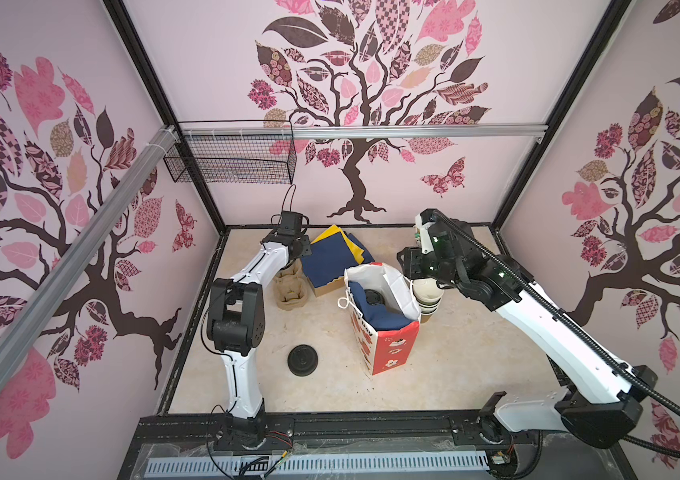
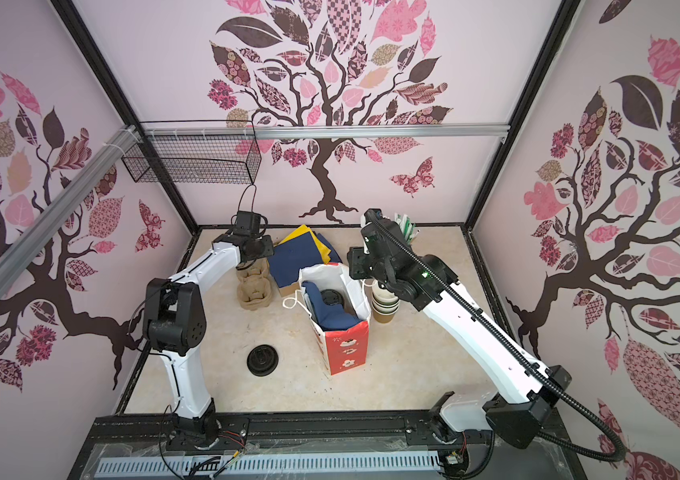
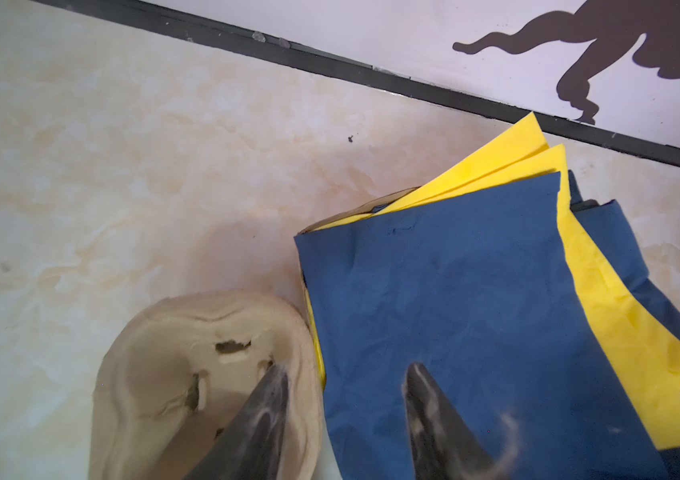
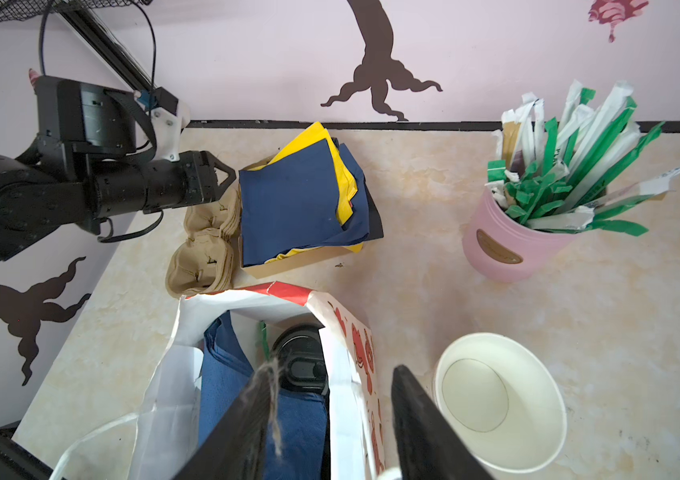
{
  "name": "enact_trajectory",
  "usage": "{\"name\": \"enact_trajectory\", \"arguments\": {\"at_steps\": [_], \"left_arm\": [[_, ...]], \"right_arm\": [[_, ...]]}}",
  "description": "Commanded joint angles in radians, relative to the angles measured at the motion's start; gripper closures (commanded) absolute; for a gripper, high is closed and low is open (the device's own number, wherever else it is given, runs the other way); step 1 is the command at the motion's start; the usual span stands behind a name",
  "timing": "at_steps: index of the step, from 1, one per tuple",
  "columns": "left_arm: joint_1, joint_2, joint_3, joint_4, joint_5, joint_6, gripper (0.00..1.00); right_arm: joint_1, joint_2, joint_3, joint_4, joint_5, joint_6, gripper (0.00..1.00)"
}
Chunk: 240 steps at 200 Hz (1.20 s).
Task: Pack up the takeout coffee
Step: 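Move the left gripper to the napkin stack while the right gripper rises, then lower the left gripper onto the blue napkin stack and pinch napkins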
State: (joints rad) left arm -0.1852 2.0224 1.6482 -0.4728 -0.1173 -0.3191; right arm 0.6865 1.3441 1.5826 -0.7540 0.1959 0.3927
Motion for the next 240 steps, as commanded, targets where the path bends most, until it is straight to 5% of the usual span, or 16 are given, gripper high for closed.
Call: {"name": "enact_trajectory", "arguments": {"at_steps": [1,63,240], "left_arm": [[-0.008,0.048,0.07,0.074,-0.013,0.069,0.53],[-0.019,0.156,0.194,-0.041,-0.053,0.096,0.57],[0.037,0.128,0.156,-0.166,-0.088,0.125,0.53]], "right_arm": [[0.001,0.03,0.058,-0.048,-0.008,0.023,0.5],[0.001,0.032,0.062,-0.065,0.01,0.06,0.51],[0.002,-0.006,0.039,-0.047,0.043,0.058,0.51]]}}
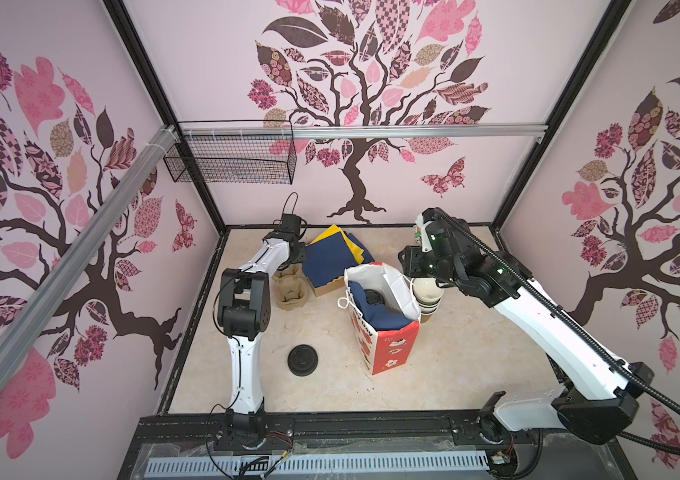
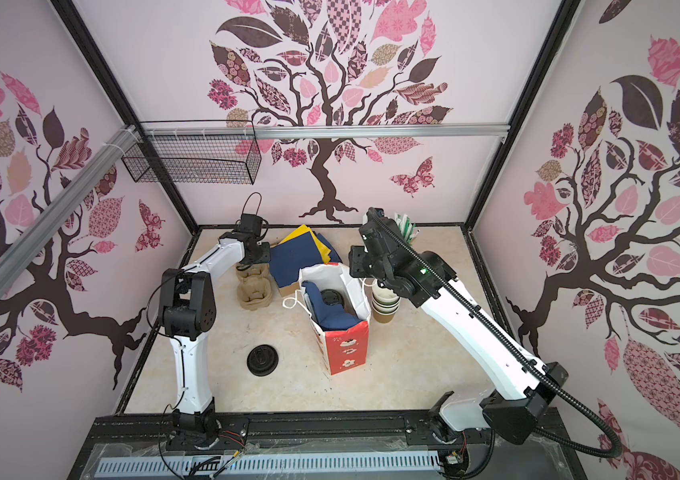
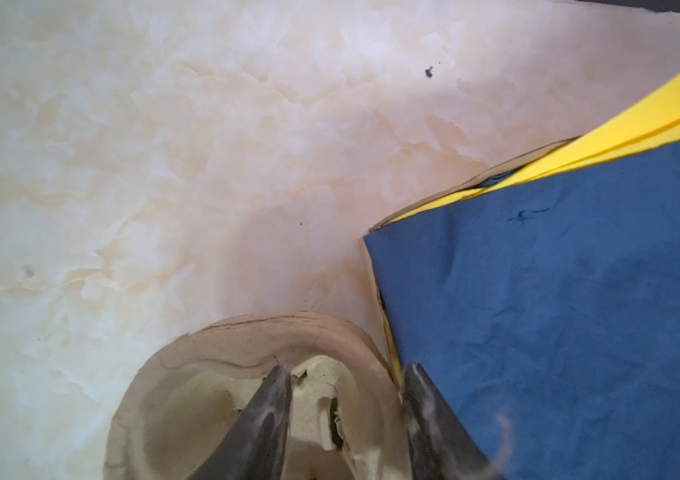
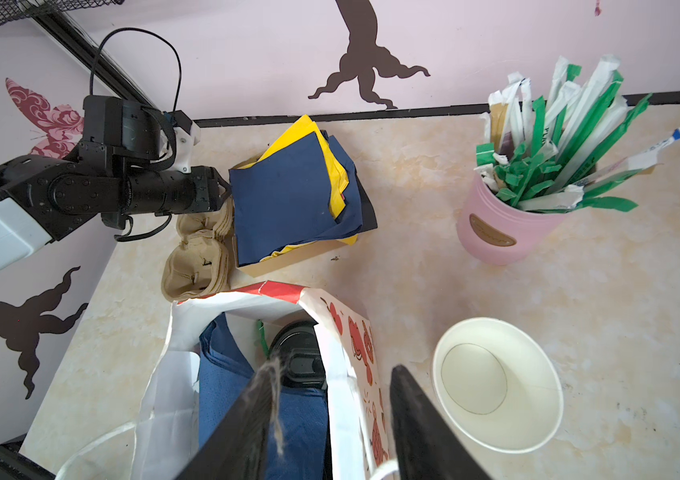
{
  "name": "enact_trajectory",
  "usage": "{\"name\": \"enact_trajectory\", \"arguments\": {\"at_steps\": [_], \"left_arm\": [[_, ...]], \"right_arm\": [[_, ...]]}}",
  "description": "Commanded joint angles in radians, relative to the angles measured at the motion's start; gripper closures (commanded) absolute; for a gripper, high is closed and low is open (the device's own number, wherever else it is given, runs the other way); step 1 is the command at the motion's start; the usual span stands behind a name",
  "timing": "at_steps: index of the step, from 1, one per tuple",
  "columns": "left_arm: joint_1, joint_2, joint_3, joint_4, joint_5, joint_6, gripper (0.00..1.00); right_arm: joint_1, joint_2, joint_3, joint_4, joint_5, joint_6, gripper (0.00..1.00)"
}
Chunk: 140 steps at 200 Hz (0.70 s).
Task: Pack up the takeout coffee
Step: 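Lower the left gripper onto the blue napkin stack and pinch napkins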
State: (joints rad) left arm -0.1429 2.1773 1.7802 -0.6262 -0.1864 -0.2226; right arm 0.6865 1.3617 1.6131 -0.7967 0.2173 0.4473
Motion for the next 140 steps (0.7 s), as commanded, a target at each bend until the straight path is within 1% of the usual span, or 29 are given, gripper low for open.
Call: {"name": "enact_trajectory", "arguments": {"at_steps": [1,30,64,84,101,120,140], "left_arm": [[-0.006,-0.029,0.024,-0.012,-0.018,0.029,0.53],[-0.043,-0.091,-0.002,0.026,0.012,0.043,0.52],[-0.101,-0.105,0.009,0.018,0.064,0.037,0.52],[-0.105,-0.071,0.038,-0.02,0.108,0.007,0.55],[-0.104,-0.028,0.076,-0.072,0.116,-0.005,0.57],[-0.106,0.009,0.116,-0.137,0.107,-0.017,0.56],[-0.112,0.016,0.114,-0.164,0.124,-0.021,0.53]], "right_arm": [[0.001,-0.025,0.007,-0.004,0.021,0.004,0.51],[0.001,-0.04,-0.007,0.0,0.029,0.007,0.5],[0.001,-0.053,-0.024,0.004,0.033,0.013,0.5],[0.001,-0.062,-0.028,0.002,0.034,0.014,0.5],[0.001,-0.071,-0.032,0.001,0.04,0.013,0.5],[0.001,-0.083,-0.041,0.001,0.045,0.016,0.5],[0.001,-0.09,-0.048,0.001,0.045,0.018,0.51]]}}
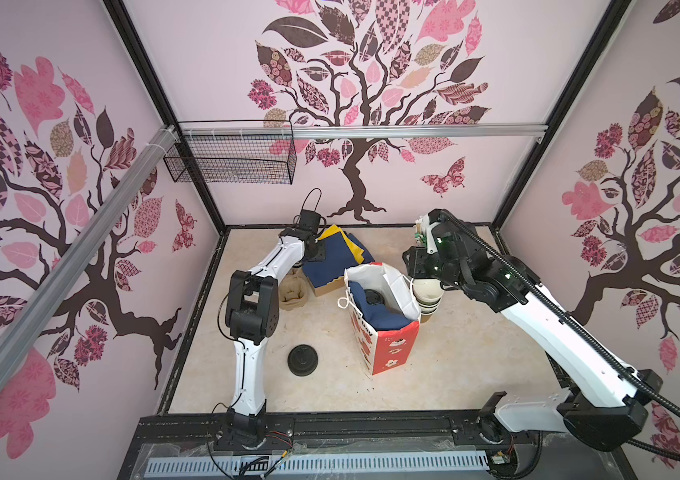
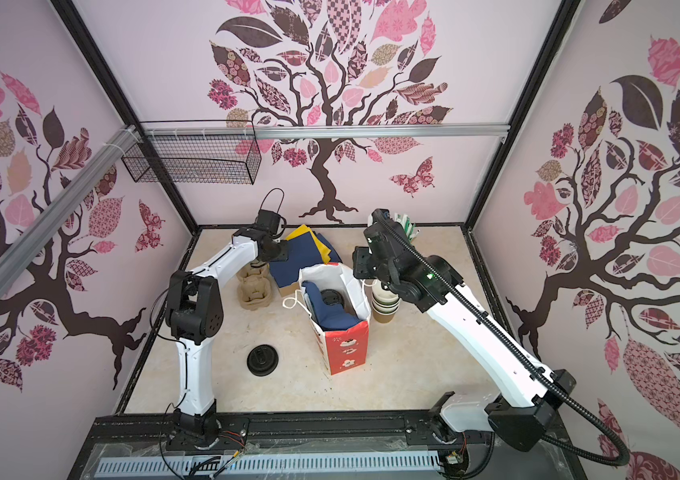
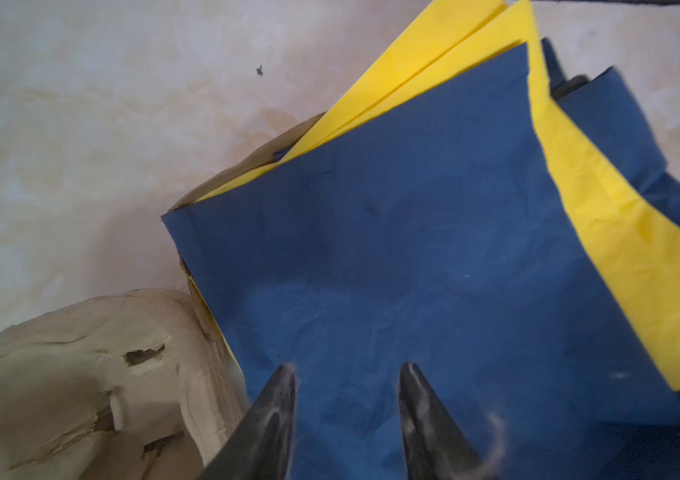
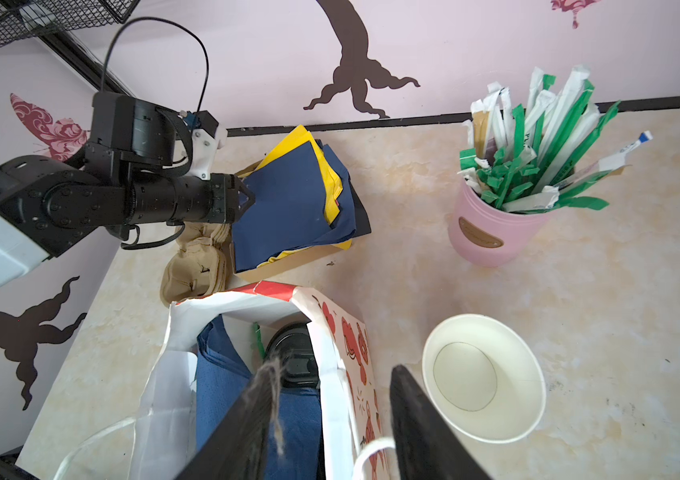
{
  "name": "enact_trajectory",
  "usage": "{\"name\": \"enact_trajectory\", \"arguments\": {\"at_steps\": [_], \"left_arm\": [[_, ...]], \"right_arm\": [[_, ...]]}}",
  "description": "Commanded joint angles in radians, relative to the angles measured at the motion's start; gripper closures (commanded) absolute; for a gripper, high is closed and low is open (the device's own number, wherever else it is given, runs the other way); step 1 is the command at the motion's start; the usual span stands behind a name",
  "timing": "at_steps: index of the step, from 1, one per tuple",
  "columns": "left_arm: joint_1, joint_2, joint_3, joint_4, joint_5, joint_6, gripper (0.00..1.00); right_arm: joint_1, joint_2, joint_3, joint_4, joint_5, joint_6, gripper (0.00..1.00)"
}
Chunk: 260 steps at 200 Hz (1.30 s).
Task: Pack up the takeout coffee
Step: 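Lower the left gripper onto the blue napkin stack and pinch napkins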
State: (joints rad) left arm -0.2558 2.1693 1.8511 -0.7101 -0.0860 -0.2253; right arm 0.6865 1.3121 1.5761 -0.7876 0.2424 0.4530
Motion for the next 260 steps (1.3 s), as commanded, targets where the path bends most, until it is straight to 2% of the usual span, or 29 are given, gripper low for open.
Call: {"name": "enact_trajectory", "arguments": {"at_steps": [1,31,62,106,144,191,224,260], "left_arm": [[0.0,0.024,0.043,-0.083,0.026,-0.018,0.53],[-0.031,-0.012,-0.005,-0.077,0.047,0.036,0.49],[-0.039,-0.083,-0.103,0.019,0.165,0.107,0.44],[-0.042,-0.076,-0.106,-0.02,0.293,0.223,0.36],[-0.05,-0.028,-0.048,-0.092,0.286,0.283,0.31],[-0.064,0.004,-0.025,-0.146,0.223,0.319,0.29],[-0.065,0.013,-0.025,-0.143,0.147,0.292,0.33],[-0.065,0.006,-0.023,-0.115,0.073,0.261,0.52]], "right_arm": [[0.002,-0.041,-0.012,-0.008,0.02,0.013,0.5],[0.001,-0.042,-0.013,-0.009,0.024,0.012,0.5],[0.001,-0.044,-0.016,-0.01,0.021,0.009,0.5],[0.001,-0.039,-0.016,-0.004,0.007,0.014,0.51],[0.001,-0.043,-0.021,-0.005,0.008,0.018,0.51],[0.002,-0.042,-0.018,-0.007,0.008,0.023,0.51],[0.001,-0.04,-0.016,-0.008,0.007,0.022,0.51],[0.001,-0.043,-0.015,-0.013,0.008,0.025,0.51]]}}
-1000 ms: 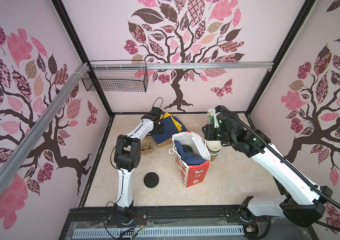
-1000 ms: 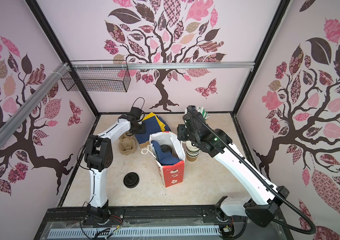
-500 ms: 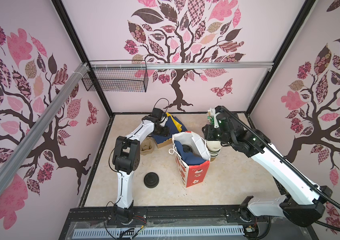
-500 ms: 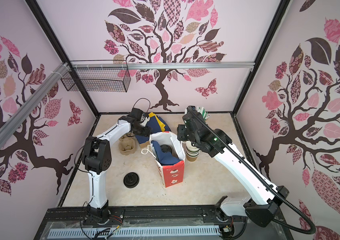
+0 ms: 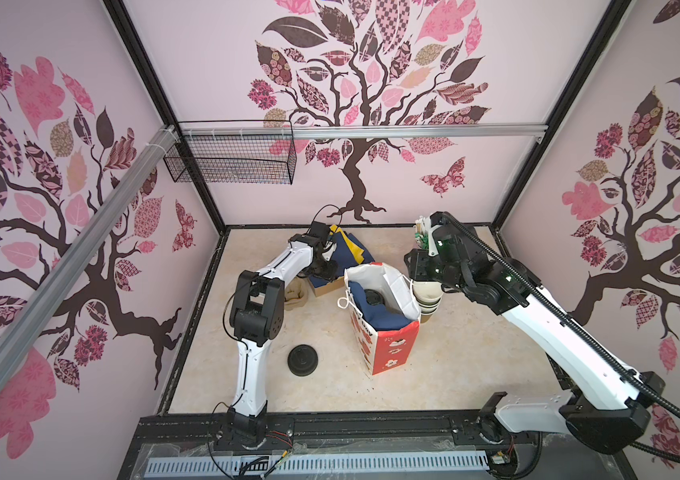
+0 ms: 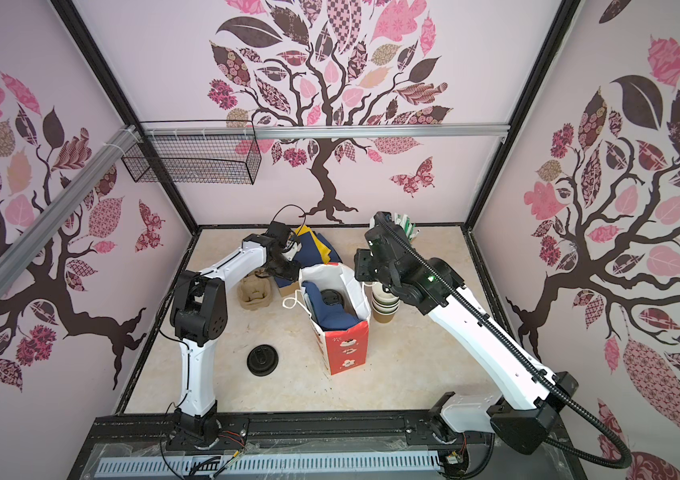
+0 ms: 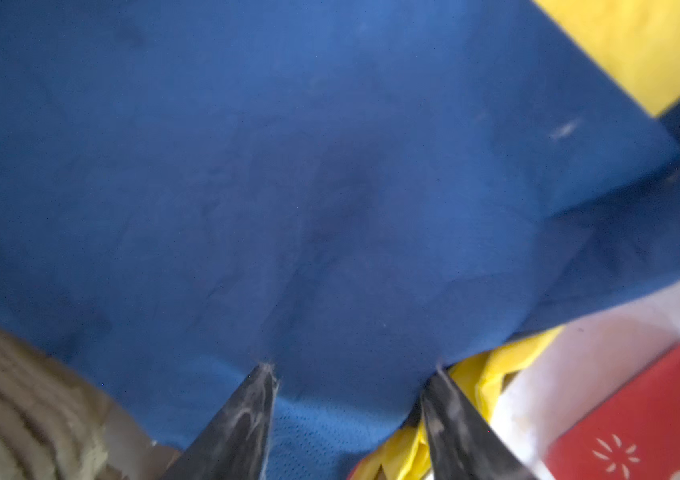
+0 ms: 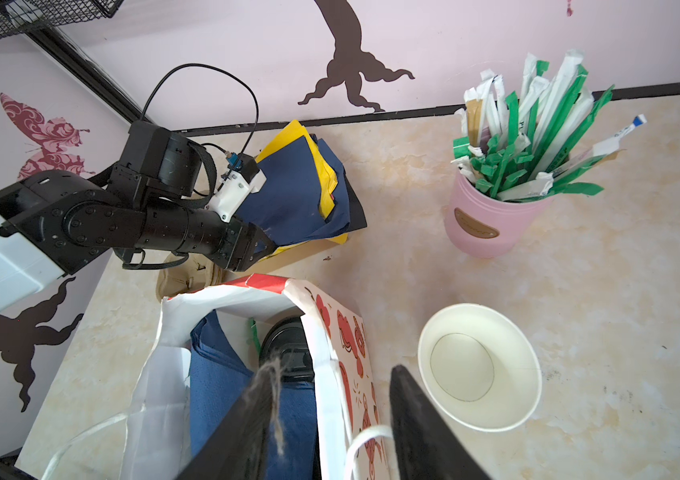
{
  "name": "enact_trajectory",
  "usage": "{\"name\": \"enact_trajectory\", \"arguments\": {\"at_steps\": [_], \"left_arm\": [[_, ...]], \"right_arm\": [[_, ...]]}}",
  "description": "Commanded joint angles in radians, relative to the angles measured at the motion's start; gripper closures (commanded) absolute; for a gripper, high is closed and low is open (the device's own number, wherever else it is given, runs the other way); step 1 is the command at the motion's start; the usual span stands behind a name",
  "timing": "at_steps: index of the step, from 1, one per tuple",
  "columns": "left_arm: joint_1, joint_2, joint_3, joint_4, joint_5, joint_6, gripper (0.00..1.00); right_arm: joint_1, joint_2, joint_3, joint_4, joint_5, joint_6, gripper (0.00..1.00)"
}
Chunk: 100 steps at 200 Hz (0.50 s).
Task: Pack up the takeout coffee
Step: 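Lower the left gripper onto the blue napkin stack and pinch napkins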
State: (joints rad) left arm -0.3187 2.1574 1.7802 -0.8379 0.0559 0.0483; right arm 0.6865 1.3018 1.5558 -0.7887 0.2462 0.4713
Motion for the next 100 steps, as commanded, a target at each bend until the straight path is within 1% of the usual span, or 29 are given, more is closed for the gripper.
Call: {"name": "enact_trajectory", "arguments": {"at_steps": [1,18,33,46,72,100], "left_arm": [[-0.002,0.017,0.048,0.014,-0.07,-0.014,0.53],[-0.002,0.006,0.048,0.03,-0.08,-0.023,0.64],[-0.002,-0.003,0.047,0.043,-0.087,-0.031,0.7],[0.0,0.0,0.05,0.051,-0.088,-0.033,0.72],[-0.002,0.024,0.078,0.029,-0.054,-0.028,0.74],[-0.002,0.048,0.12,0.001,-0.037,-0.029,0.84]], "right_arm": [[0.002,-0.033,0.005,-0.013,0.004,0.007,0.51],[0.002,-0.036,0.005,-0.014,0.006,0.008,0.51],[0.001,-0.038,0.004,-0.015,0.005,0.01,0.51],[0.001,-0.039,0.003,-0.015,0.005,0.01,0.51],[0.002,-0.041,-0.001,-0.015,0.006,0.012,0.51],[0.002,-0.044,0.001,-0.014,0.005,0.012,0.51]]}}
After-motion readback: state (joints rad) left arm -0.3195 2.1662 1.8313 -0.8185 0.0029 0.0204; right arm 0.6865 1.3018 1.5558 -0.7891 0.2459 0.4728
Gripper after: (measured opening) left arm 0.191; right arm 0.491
